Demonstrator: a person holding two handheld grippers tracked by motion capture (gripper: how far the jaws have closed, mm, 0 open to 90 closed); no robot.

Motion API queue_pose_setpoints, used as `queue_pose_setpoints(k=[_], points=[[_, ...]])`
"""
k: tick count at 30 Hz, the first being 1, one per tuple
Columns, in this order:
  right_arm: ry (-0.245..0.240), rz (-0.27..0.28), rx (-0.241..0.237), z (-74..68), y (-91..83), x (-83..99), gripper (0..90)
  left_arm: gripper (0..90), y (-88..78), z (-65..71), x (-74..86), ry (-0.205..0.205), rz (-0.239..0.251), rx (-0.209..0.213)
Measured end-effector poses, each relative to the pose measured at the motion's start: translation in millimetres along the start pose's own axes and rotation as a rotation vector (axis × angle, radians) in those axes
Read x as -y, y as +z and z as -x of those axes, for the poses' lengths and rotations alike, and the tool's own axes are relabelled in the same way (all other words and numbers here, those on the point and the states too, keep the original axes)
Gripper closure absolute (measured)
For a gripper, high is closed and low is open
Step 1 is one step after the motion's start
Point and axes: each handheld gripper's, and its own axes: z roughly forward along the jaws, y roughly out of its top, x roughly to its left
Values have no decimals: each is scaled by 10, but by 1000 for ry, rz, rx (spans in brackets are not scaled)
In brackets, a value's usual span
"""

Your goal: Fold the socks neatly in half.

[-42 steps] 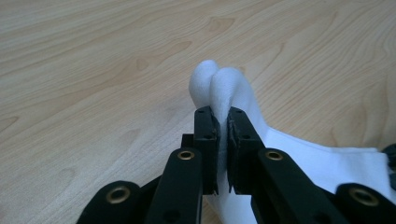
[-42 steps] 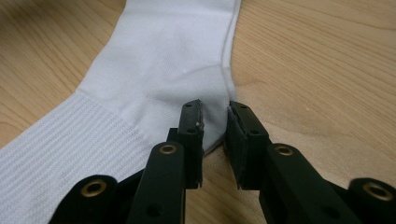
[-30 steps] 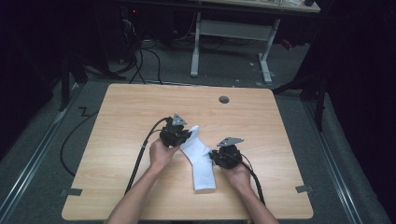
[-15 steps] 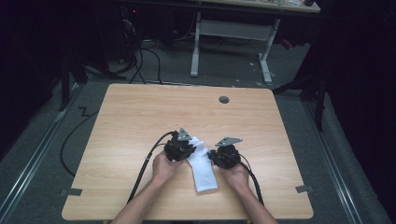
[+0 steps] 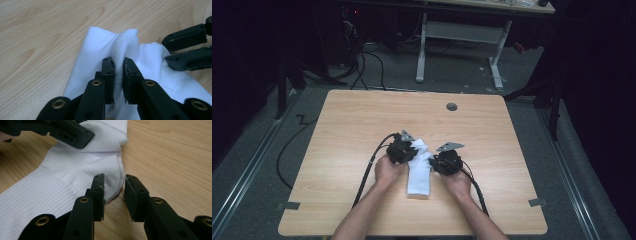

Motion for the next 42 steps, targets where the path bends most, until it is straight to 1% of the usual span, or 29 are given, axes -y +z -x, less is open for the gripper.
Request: queue_pose_setpoints(k=[1,4,5,6,8,12,15,17,19,22,24,26,28,31,34,35,38,40,42], points=[[4,1,0,8,2,0,682,778,-14,5,2,2,-2,2],[21,1,-8,21,-8,8,670,693,-77,38,13,5,11,7],[19,3,-10,31,-10,10,667,670,-104,49,13,6,17,9],[28,4,-13,33,-16,14,666,662,-133,56,13,6,25,14],[26,8,-18,36,-33,21,665,654,-199,62,14,-4,41,23],[18,27,-24,42,-144,43,695,644,-327,67,-4,-13,72,49],[13,30,-25,63,-196,52,721,636,-393,85,-25,-12,90,62],[10,32,-27,75,-208,60,733,635,-414,88,-33,-20,100,63],[10,32,-27,84,-207,66,739,636,-412,82,-46,-33,101,54],[13,34,-25,84,-204,74,744,639,-376,46,-85,-80,103,17],[8,33,-19,82,-206,82,746,639,-339,20,-120,-100,99,-7],[4,31,-14,81,-204,97,746,638,-307,0,-148,-113,97,-30],[-1,25,-9,78,-194,119,746,633,-265,-36,-181,-126,79,-40],[1,17,-5,82,-179,152,744,632,-224,-50,-201,-129,64,-31],[1,13,0,85,-163,175,742,632,-192,-25,-190,-108,36,-19],[1,14,1,86,-163,175,741,632,-191,-14,-178,-102,30,-8],[-6,15,6,80,-160,175,742,631,-217,22,-139,-99,39,28],[-11,16,11,75,-158,175,742,631,-226,54,-114,-90,42,41],[-18,16,13,74,-156,175,742,637,-215,79,-91,-75,27,49]])
